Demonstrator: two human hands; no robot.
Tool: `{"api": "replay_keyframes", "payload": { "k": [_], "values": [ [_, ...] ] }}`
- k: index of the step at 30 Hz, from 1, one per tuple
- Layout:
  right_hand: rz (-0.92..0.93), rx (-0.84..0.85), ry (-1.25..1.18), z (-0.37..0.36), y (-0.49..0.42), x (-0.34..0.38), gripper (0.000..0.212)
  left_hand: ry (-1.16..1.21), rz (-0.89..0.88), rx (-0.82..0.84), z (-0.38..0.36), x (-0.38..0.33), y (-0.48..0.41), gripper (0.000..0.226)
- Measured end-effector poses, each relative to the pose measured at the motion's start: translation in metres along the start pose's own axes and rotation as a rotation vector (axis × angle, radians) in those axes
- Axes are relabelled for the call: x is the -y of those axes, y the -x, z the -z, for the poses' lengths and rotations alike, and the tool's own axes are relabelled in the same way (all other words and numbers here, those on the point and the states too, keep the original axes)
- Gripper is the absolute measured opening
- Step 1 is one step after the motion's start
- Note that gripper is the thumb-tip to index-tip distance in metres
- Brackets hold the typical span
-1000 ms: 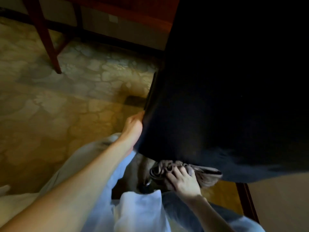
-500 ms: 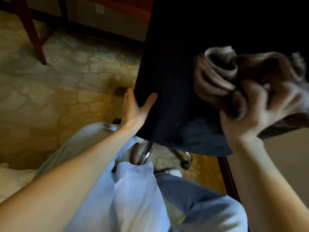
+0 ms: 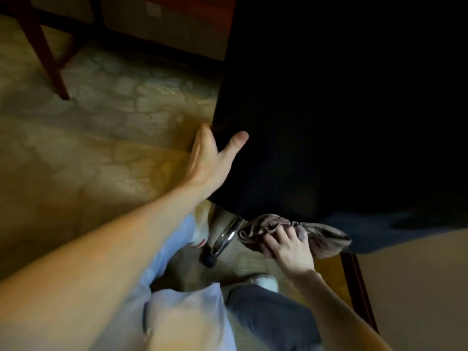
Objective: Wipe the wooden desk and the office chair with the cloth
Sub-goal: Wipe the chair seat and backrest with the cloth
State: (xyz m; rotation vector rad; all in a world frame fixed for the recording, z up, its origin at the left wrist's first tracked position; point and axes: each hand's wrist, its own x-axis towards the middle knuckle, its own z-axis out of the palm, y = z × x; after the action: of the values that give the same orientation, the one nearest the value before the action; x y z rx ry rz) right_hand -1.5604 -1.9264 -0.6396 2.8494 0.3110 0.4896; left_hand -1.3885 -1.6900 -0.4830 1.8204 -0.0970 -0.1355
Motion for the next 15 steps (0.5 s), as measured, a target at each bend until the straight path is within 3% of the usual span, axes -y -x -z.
{"api": "replay_keyframes", "payload": {
  "k": [3, 5, 11, 13, 15],
  "values": [
    [0.087, 0.046, -0.047, 0.023, 0.001, -0.023, 0.026, -0.009, -0.039, 0.027, -0.012, -0.003, -0.010, 0.120],
    [-0.034, -0.067, -0.048, 0.052, -0.003, -0.037, 0.024, -0.020, -0.059, 0.035, -0.019, -0.006, -0.011, 0.117],
    [-0.340, -0.768, 0.114, 0.156, -0.041, -0.084, 0.015, -0.012, -0.095, 0.022, -0.021, 0.000, -0.015, 0.112],
    [-0.399, -0.799, 0.096, 0.135, -0.050, -0.077, 0.014, 0.007, -0.108, 0.018, -0.018, 0.006, -0.022, 0.111],
    [-0.406, -0.640, 0.109, 0.088, -0.039, -0.055, 0.016, 0.018, -0.128, 0.027, -0.013, 0.005, -0.029, 0.114]
  ]
}}
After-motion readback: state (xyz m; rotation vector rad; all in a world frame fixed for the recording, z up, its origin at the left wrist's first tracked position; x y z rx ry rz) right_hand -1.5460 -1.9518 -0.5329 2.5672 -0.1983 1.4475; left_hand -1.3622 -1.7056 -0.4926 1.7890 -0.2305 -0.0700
